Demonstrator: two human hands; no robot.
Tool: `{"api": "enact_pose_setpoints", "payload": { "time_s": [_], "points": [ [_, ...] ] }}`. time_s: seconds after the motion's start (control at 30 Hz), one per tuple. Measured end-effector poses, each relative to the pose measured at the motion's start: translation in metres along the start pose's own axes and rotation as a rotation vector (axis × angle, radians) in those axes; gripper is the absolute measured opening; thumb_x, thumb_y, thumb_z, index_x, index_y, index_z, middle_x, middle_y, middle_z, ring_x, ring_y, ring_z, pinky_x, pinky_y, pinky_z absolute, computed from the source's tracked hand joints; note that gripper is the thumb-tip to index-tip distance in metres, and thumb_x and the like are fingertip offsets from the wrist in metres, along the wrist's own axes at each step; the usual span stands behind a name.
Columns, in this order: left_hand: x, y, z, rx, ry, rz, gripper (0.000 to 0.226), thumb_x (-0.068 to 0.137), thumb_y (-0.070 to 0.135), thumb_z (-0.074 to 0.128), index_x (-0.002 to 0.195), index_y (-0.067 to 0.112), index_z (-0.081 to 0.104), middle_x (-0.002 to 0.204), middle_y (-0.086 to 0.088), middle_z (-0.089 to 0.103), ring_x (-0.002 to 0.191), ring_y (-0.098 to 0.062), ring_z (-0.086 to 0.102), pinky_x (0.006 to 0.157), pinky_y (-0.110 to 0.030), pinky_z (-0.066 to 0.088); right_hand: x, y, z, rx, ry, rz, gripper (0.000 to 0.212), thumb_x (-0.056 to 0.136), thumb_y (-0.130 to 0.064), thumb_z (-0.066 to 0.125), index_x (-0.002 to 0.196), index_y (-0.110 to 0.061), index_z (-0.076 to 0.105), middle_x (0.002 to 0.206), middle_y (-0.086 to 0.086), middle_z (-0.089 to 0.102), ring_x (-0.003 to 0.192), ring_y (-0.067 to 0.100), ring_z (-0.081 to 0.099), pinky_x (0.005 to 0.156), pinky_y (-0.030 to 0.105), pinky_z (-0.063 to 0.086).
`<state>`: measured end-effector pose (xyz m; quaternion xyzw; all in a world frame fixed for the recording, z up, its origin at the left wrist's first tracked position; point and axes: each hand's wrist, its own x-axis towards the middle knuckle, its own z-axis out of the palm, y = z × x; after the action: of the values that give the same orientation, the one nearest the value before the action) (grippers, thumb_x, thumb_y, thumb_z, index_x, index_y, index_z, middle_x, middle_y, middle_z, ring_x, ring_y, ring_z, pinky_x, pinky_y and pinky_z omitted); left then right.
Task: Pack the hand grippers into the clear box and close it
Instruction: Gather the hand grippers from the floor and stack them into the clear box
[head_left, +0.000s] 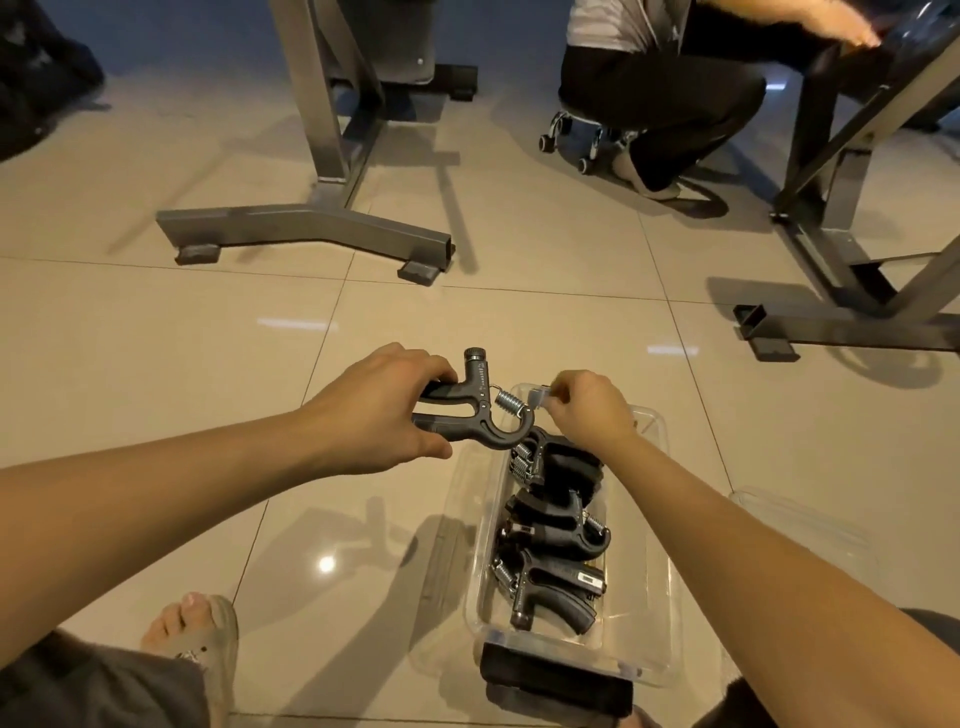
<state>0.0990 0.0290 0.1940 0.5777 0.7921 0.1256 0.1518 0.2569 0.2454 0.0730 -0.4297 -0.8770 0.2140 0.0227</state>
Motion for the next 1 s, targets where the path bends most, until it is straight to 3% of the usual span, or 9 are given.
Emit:
{"api": "enact_pose_setpoints", "payload": {
  "time_s": [0.1, 0.17, 0.27, 0.37, 0.47, 0.6, 0.7, 0.87, 1.0],
  "points": [
    [-0.009, 0.002, -0.003, 0.012, 0.011, 0.010, 0.055, 0.072, 0.047, 0.085, 0.118, 0.030, 0.059, 0.104, 0.014, 0.058, 0.100, -0.011, 0.047, 0.084, -0.032, 0.046, -0.016, -0.049, -0.044, 0.569, -0.222, -0.020, 0.024, 0.096, -0.031, 0.064, 0.097, -0.009, 0.073, 0.086, 0.008, 0.074, 0.073, 0.018, 0.069, 0.070, 0.039, 0.055],
    [-0.014, 0.002, -0.002, -0.012, 0.024, 0.007, 0.055, 0.071, 0.046, 0.085, 0.116, 0.029, 0.059, 0.103, 0.013, 0.059, 0.100, -0.012, 0.049, 0.083, -0.033, 0.047, -0.038, -0.073, -0.070, 0.744, -0.348, -0.114, 0.027, 0.095, -0.032, 0.067, 0.109, -0.009, 0.071, 0.098, 0.011, 0.074, 0.075, 0.014, 0.069, 0.071, 0.032, 0.054],
    [-0.017, 0.001, 0.000, -0.119, 0.028, -0.051, 0.064, 0.068, 0.044, 0.089, 0.117, 0.030, 0.050, 0.107, 0.006, 0.060, 0.100, -0.015, 0.057, 0.084, -0.035, 0.054, -0.064, -0.088, -0.090, 0.542, -0.366, -0.316, 0.061, 0.083, -0.034, 0.081, 0.138, -0.023, 0.057, 0.121, 0.002, 0.063, 0.098, 0.016, 0.067, 0.082, 0.028, 0.056],
    [-0.019, 0.002, -0.002, -0.194, 0.008, -0.056, 0.069, 0.065, 0.041, 0.092, 0.112, 0.031, 0.042, 0.110, 0.004, 0.061, 0.100, -0.014, 0.062, 0.085, -0.036, 0.057, -0.087, -0.085, -0.087, 0.258, -0.320, -0.439, 0.084, 0.077, -0.037, 0.085, 0.149, -0.031, 0.041, 0.132, -0.001, 0.052, 0.109, 0.017, 0.060, 0.092, 0.031, 0.052],
    [-0.019, 0.008, -0.003, -0.220, 0.000, -0.001, 0.068, 0.066, 0.040, 0.092, 0.111, 0.033, 0.042, 0.110, 0.007, 0.061, 0.103, -0.012, 0.062, 0.085, -0.033, 0.057, -0.103, -0.080, -0.075, 0.043, -0.199, -0.501, 0.083, 0.081, -0.043, 0.079, 0.151, -0.035, 0.036, 0.137, -0.001, 0.055, 0.121, 0.019, 0.053, 0.101, 0.037, 0.046],
    [-0.015, 0.011, -0.012, -0.052, -0.053, 0.096, 0.074, 0.071, 0.047, 0.086, 0.132, 0.032, 0.047, 0.119, 0.008, 0.058, 0.109, -0.010, 0.054, 0.095, -0.032, 0.052, -0.109, -0.068, -0.085, 0.043, -0.135, -0.479, 0.075, 0.083, -0.043, 0.077, 0.149, -0.036, 0.040, 0.136, -0.002, 0.057, 0.121, 0.020, 0.053, 0.103, 0.041, 0.044],
    [-0.009, 0.013, -0.013, 0.098, -0.077, 0.158, 0.062, 0.073, 0.051, 0.080, 0.125, 0.027, 0.057, 0.111, 0.010, 0.060, 0.103, -0.010, 0.049, 0.090, -0.031, 0.049, -0.113, -0.057, -0.094, 0.067, -0.120, -0.456, 0.070, 0.082, -0.043, 0.078, 0.144, -0.035, 0.045, 0.137, -0.004, 0.057, 0.121, 0.018, 0.053, 0.102, 0.041, 0.045],
    [0.011, 0.032, 0.008, 0.204, -0.128, 0.262, 0.052, 0.067, 0.056, 0.069, 0.108, 0.025, 0.064, 0.093, 0.010, 0.060, 0.094, -0.012, 0.048, 0.081, -0.037, 0.051, -0.117, -0.037, -0.086, -0.153, -0.105, -0.411, 0.067, 0.085, -0.047, 0.072, 0.143, -0.035, 0.042, 0.125, -0.001, 0.057, 0.107, 0.022, 0.059, 0.090, 0.039, 0.050],
    [0.029, 0.051, 0.035, 0.118, -0.113, 0.312, 0.054, 0.072, 0.052, 0.070, 0.117, 0.025, 0.063, 0.101, 0.009, 0.063, 0.101, -0.013, 0.050, 0.085, -0.037, 0.051, -0.113, -0.008, -0.081, -0.322, -0.092, -0.317, 0.066, 0.086, -0.052, 0.068, 0.144, -0.036, 0.041, 0.120, 0.000, 0.055, 0.100, 0.024, 0.060, 0.085, 0.039, 0.051]
  ]
}}
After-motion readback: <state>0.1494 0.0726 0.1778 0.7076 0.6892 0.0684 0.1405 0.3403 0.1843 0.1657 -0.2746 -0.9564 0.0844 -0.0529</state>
